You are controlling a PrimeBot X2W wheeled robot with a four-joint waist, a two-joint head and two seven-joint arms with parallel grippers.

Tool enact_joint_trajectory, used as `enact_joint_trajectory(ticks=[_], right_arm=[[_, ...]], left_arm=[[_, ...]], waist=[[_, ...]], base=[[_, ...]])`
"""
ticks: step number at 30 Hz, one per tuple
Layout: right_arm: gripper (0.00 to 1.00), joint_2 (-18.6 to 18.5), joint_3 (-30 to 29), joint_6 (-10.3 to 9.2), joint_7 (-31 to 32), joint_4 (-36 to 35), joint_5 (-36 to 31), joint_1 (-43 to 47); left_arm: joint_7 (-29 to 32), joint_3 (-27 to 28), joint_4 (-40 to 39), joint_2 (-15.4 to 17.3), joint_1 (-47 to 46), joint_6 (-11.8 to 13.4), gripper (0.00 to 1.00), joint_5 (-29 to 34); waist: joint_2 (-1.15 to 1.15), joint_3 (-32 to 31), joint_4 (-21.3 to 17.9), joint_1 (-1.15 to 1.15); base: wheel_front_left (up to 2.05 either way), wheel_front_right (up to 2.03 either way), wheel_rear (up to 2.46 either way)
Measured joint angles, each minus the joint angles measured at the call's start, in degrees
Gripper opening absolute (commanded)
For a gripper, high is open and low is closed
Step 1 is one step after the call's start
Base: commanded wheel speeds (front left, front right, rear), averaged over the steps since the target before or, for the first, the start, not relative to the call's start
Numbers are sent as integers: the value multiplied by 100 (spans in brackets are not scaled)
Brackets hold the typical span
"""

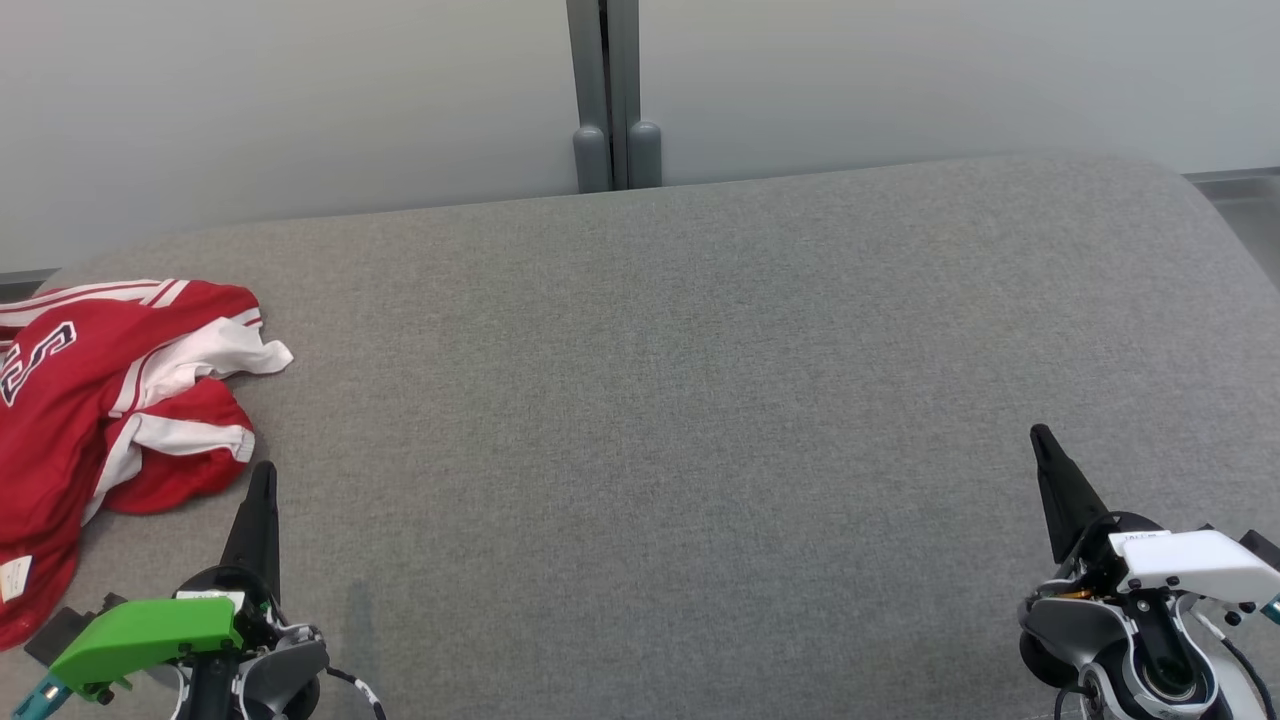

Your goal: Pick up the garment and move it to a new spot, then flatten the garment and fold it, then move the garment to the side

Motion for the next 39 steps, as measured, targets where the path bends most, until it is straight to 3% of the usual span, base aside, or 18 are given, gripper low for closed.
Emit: enact_joint_trajectory(ticks=[1, 2, 8, 17, 39], right_arm=[[0, 0, 0, 0, 0, 0, 0, 0], [100, 1, 0, 0, -1, 8, 0, 2], [100, 68, 14, -2, -18, 255, -2, 255], [100, 65, 93, -1, -272, 37, -430, 335], [100, 47, 230, -1, -804, -588, -2487, 466]], left_arm=[[0, 0, 0, 0, 0, -1, 0, 0], [-1, 0, 8, -1, 2, 0, 100, 0], [-16, -42, 259, -53, 235, 1, 100, 1], [-272, -158, 80, -55, 252, 1, 100, 268], [-815, -545, -511, -51, 250, 448, 100, 2306]], waist=[[0, 0, 0, 0], [0, 0, 0, 0], [0, 1, 0, 0], [0, 7, 5, 0], [0, 16, 16, 0]], base=[[0, 0, 0], [0, 0, 0], [0, 0, 0], [0, 0, 0], [0, 0, 0]])
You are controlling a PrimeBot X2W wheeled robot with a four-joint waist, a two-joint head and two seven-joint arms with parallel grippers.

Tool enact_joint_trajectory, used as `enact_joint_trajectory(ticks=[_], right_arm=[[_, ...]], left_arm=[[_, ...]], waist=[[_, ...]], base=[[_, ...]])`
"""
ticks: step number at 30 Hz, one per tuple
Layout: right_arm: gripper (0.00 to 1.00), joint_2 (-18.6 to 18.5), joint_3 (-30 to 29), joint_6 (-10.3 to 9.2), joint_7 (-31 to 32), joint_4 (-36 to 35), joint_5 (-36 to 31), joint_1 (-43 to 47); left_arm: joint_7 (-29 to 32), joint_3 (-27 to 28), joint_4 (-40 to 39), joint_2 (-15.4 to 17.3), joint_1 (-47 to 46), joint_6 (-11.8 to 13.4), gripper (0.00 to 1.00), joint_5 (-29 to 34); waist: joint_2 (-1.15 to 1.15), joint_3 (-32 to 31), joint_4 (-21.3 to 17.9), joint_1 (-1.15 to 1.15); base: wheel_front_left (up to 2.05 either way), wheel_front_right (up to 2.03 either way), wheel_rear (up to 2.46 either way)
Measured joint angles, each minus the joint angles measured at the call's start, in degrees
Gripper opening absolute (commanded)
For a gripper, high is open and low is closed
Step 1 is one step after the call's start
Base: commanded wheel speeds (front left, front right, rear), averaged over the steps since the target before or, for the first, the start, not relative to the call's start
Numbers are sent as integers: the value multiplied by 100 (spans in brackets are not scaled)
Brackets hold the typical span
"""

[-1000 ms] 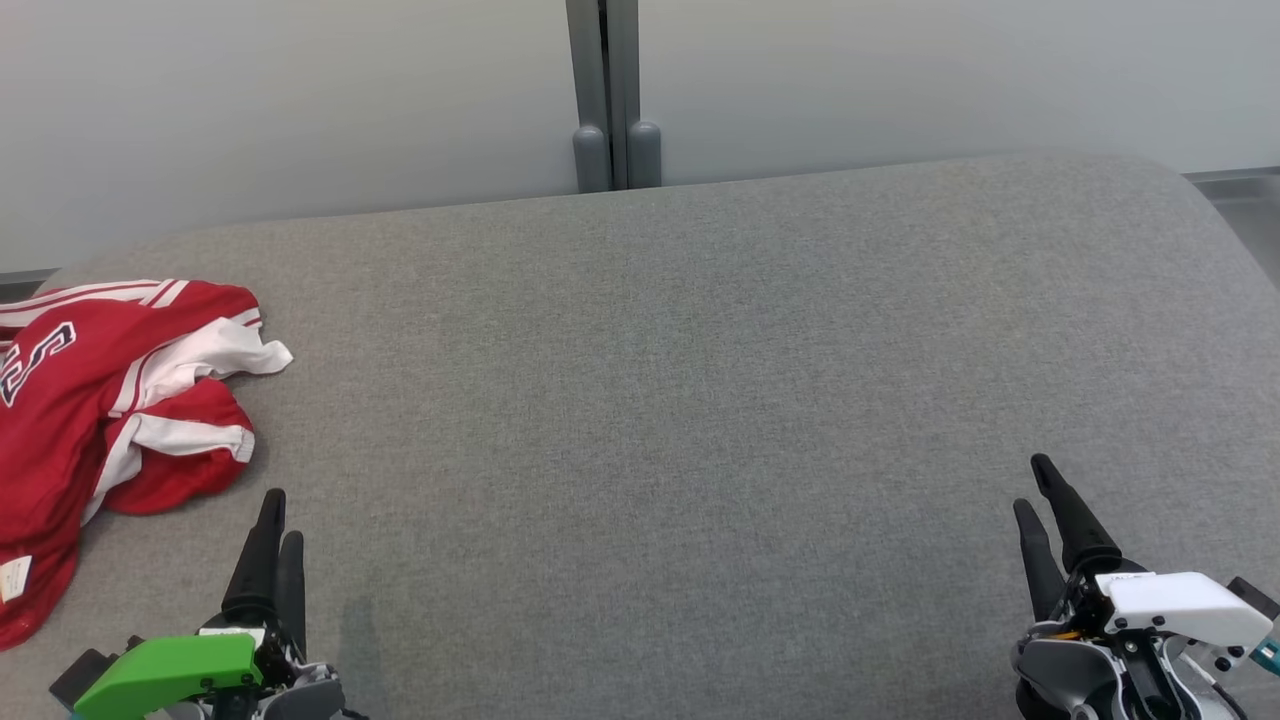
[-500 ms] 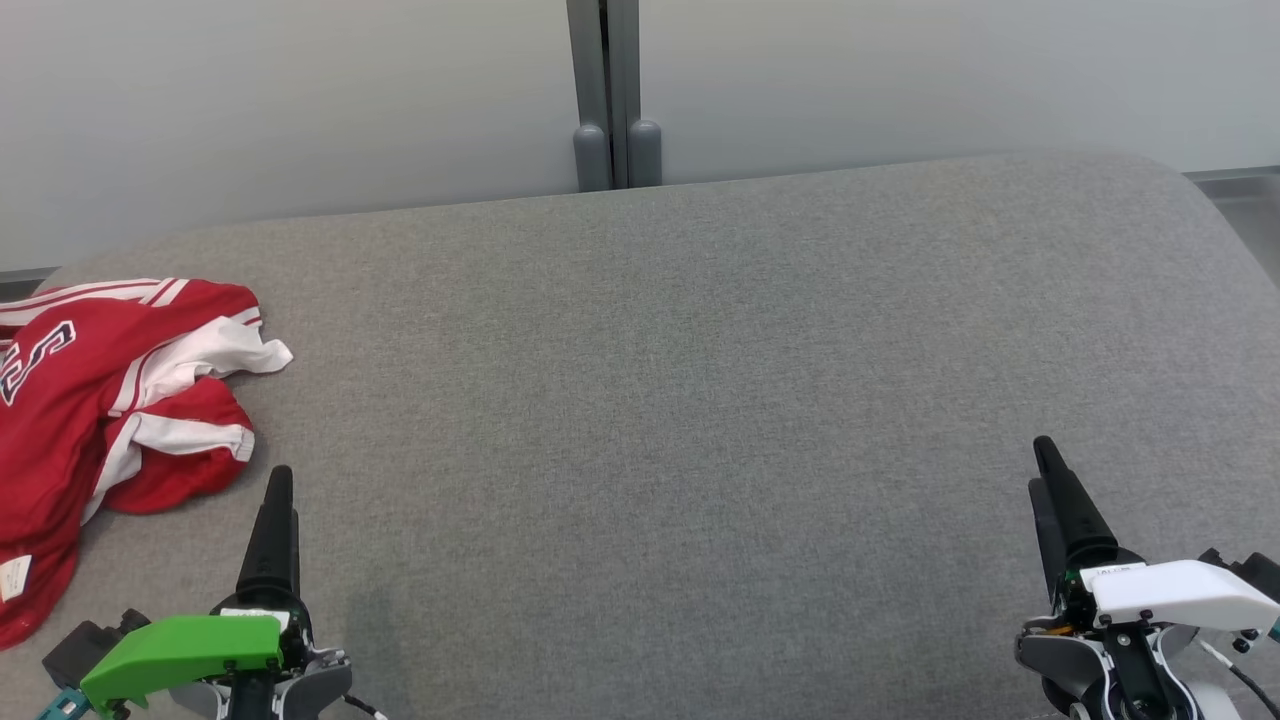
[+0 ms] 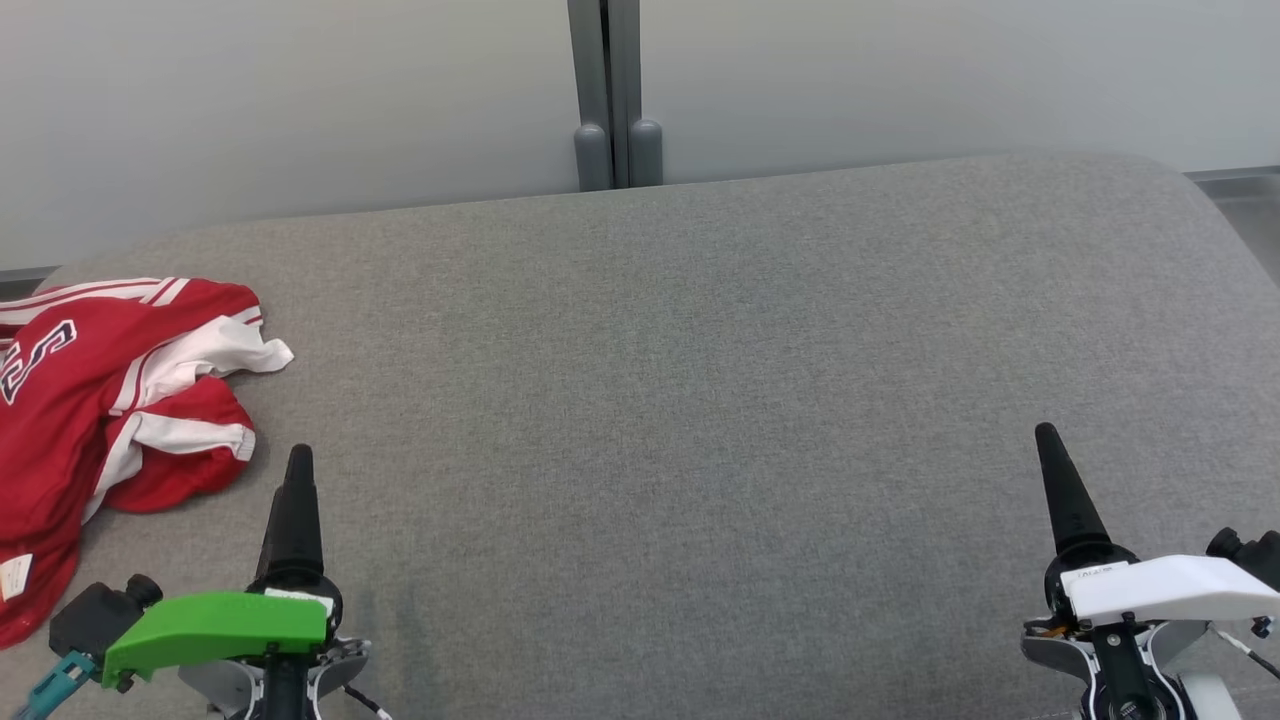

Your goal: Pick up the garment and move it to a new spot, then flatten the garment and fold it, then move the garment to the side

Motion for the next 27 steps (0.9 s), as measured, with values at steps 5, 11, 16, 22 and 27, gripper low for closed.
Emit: enact_joint_trajectory(ticks=[5, 11, 16, 22, 27], right_arm=[[100, -2, 51, 0, -98, -105, -445, 14], [100, -16, 115, 0, -216, -222, -984, 91], [100, -31, 155, 0, -324, -297, -1533, 120], [100, -55, 190, 0, -427, -349, -2113, 143], [100, -55, 223, 0, -521, -387, -2509, 204]], left_arm=[[-96, -97, -79, 1, 1, 71, 100, 612], [-210, -144, -154, 4, 1, 159, 100, 1166], [-323, -264, -197, 7, 12, 240, 100, 1816], [-430, -359, -213, 10, 16, 303, 100, 2393], [-509, -449, -213, 12, 17, 354, 100, 2817]], waist=[[0, -2, 7, 0], [0, -10, 20, 0], [0, -16, 34, 0], [0, -20, 39, 0], [0, -18, 42, 0]], base=[[0, 0, 0], [0, 0, 0], [0, 0, 0], [0, 0, 0], [0, 0, 0]])
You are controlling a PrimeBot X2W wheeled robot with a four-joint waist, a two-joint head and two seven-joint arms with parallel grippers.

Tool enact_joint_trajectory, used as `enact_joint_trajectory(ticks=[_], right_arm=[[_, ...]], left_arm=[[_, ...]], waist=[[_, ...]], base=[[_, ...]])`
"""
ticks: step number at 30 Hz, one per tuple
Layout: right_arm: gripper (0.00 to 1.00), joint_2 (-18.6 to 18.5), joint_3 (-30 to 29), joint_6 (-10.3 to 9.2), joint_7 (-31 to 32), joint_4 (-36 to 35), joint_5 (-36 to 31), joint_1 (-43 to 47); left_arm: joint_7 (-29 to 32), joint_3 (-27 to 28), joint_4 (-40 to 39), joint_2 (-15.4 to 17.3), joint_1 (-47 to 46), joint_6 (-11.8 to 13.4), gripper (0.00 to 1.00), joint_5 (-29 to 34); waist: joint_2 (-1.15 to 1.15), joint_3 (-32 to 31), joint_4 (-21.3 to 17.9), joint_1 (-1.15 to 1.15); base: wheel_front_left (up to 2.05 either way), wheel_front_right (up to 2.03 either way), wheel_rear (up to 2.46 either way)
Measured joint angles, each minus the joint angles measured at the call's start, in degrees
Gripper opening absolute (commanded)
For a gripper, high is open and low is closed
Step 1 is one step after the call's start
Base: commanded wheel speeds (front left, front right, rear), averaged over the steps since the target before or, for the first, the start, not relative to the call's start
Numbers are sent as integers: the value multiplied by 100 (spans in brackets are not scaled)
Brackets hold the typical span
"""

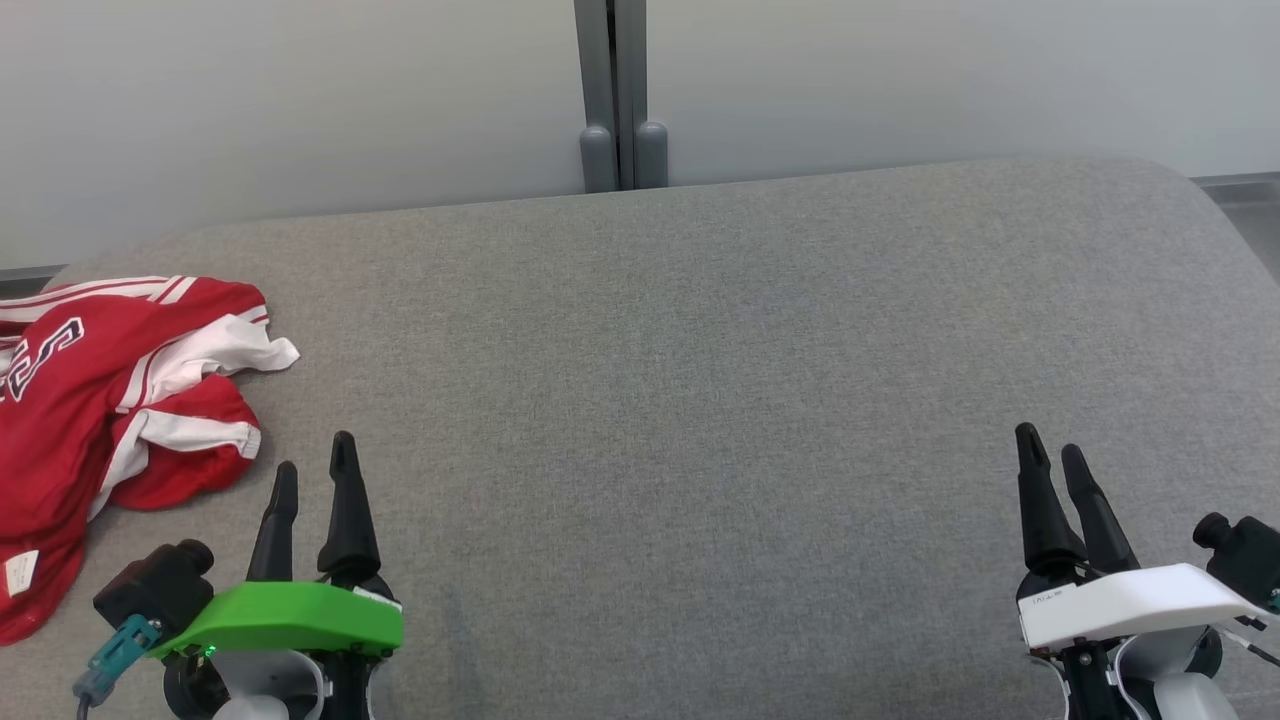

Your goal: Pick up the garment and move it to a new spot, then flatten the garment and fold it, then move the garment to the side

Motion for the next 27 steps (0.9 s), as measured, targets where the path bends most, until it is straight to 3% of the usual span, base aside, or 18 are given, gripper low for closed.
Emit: enact_joint_trajectory(ticks=[27], right_arm=[[100, -26, 119, 1, -391, -96, -1841, 130]], left_arm=[[-399, -265, 133, 11, 0, 156, 100, 1813]], waist=[[0, -23, 48, 0]], base=[[0, 0, 0]])
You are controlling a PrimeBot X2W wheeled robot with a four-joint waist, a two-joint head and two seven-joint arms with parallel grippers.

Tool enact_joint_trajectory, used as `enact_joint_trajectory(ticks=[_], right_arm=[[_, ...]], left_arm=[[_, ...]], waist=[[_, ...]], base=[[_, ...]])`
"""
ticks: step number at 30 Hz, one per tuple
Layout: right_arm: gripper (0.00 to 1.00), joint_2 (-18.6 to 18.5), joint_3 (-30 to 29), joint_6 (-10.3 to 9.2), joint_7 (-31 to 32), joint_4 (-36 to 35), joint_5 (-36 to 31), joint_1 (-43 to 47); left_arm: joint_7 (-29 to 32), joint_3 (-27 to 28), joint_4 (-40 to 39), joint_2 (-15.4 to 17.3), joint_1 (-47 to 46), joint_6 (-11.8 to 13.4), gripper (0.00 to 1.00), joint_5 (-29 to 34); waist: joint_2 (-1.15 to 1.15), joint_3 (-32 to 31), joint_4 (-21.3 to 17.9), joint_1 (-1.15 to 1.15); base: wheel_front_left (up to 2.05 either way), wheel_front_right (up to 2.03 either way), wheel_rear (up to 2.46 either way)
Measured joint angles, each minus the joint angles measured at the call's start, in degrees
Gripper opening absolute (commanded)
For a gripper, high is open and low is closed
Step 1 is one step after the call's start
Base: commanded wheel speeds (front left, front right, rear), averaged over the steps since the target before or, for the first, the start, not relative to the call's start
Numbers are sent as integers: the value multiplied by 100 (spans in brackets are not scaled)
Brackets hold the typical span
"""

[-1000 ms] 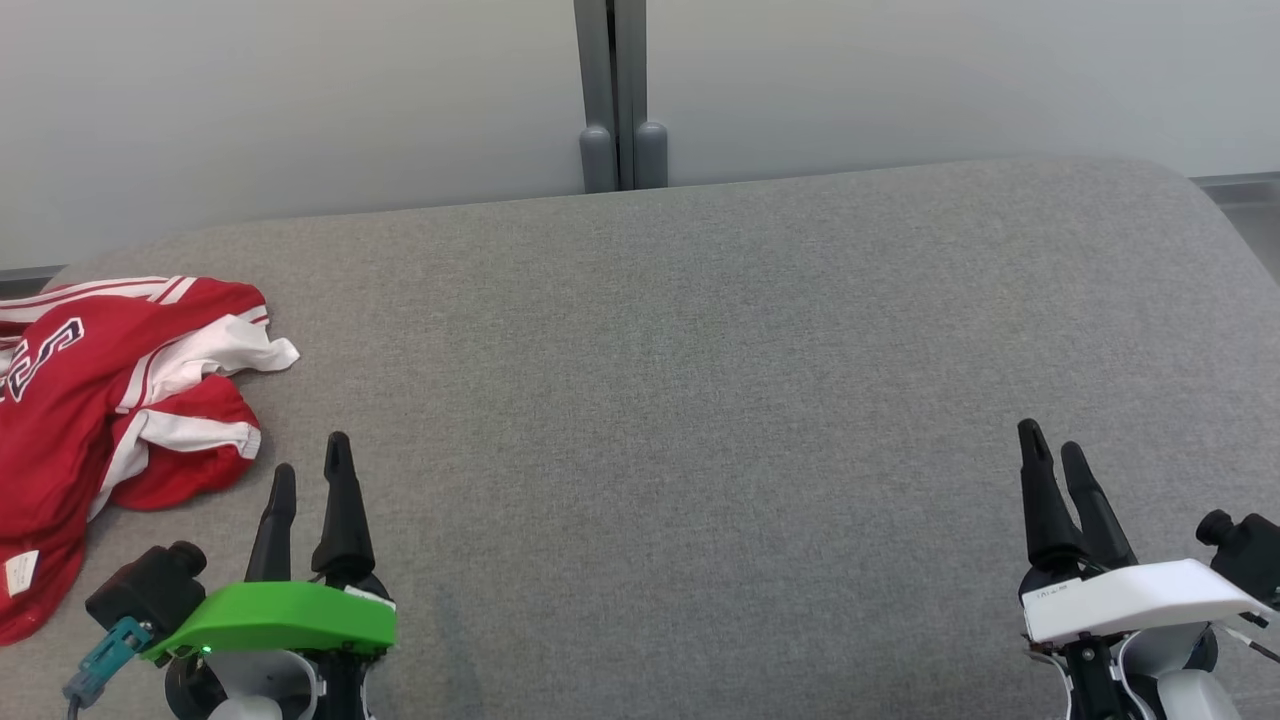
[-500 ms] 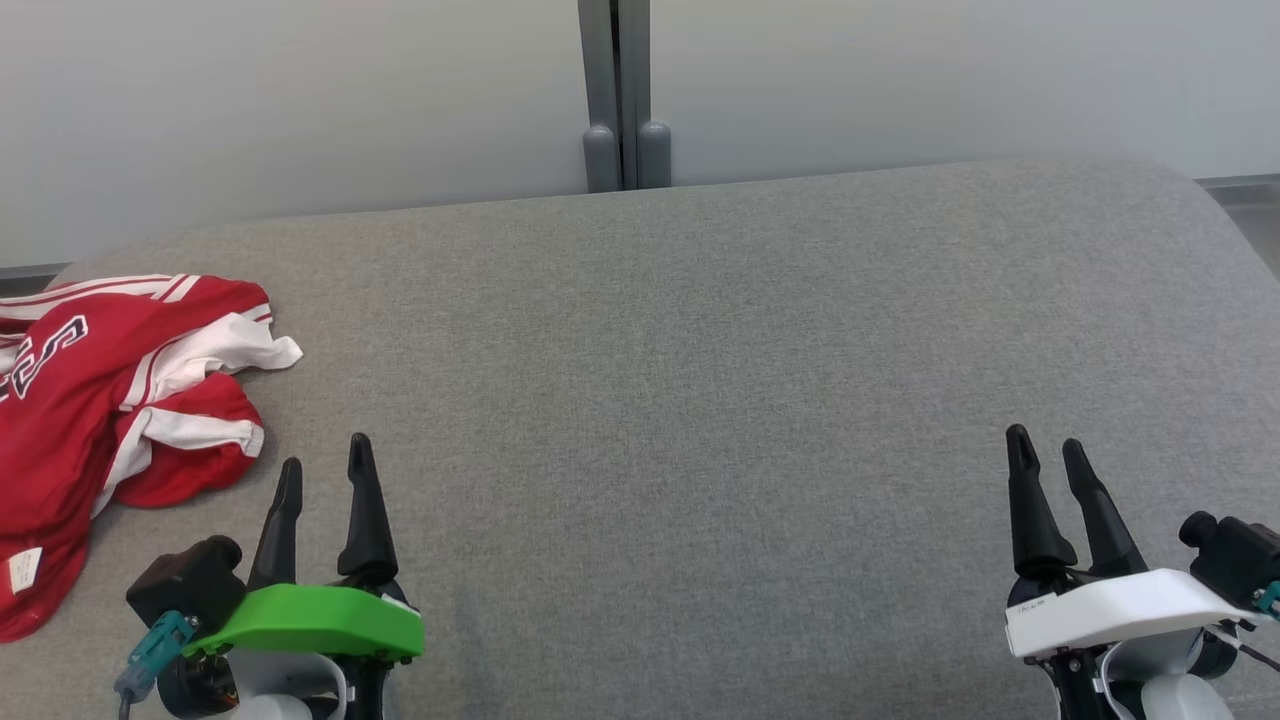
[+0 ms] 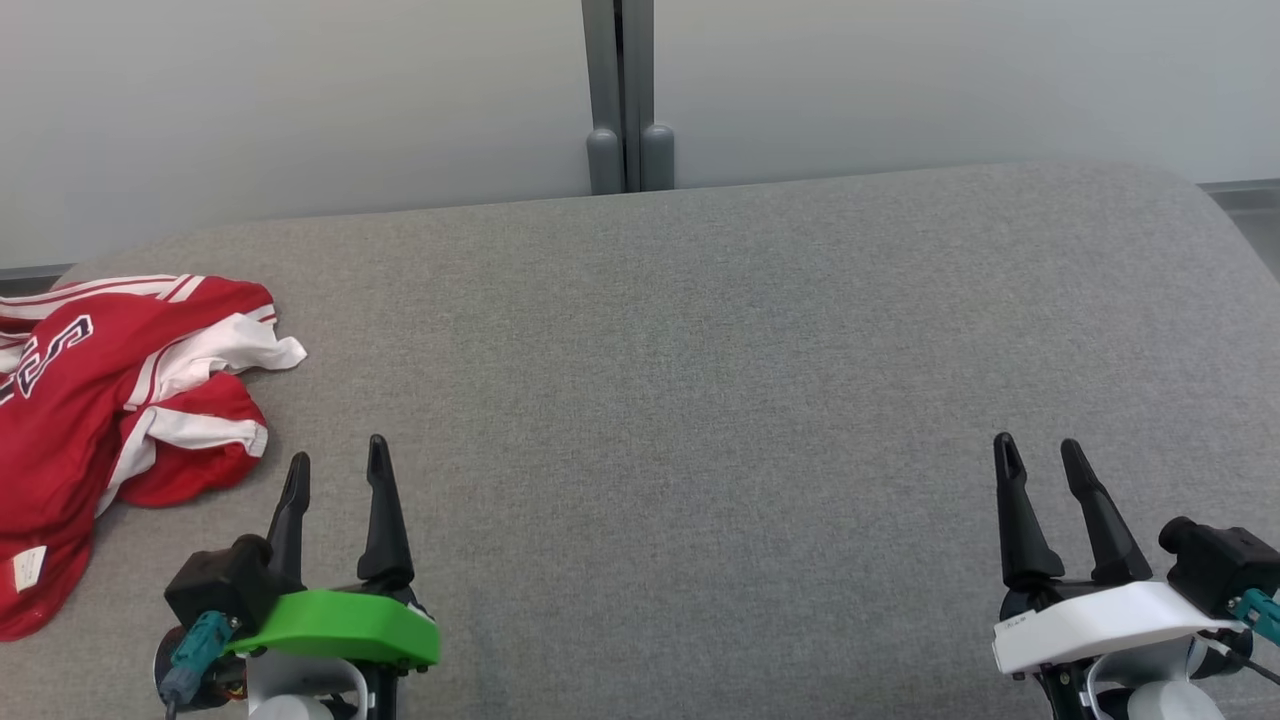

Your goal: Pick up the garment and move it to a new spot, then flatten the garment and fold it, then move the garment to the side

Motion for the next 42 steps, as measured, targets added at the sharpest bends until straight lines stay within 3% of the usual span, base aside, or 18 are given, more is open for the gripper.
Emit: enact_joint_trajectory(ticks=[19, 42], right_arm=[[100, -20, 44, 0, -219, -94, -969, 40], [100, -57, -172, 1, -307, -191, -1454, 165]], left_arm=[[7, -154, 88, 104, 5, 67, 100, 708], [305, -92, -513, 259, 292, 245, 100, 1093]], waist=[[0, -39, 25, 0], [0, -81, 140, 0]], base=[[0, 0, 0], [0, 0, 0]])
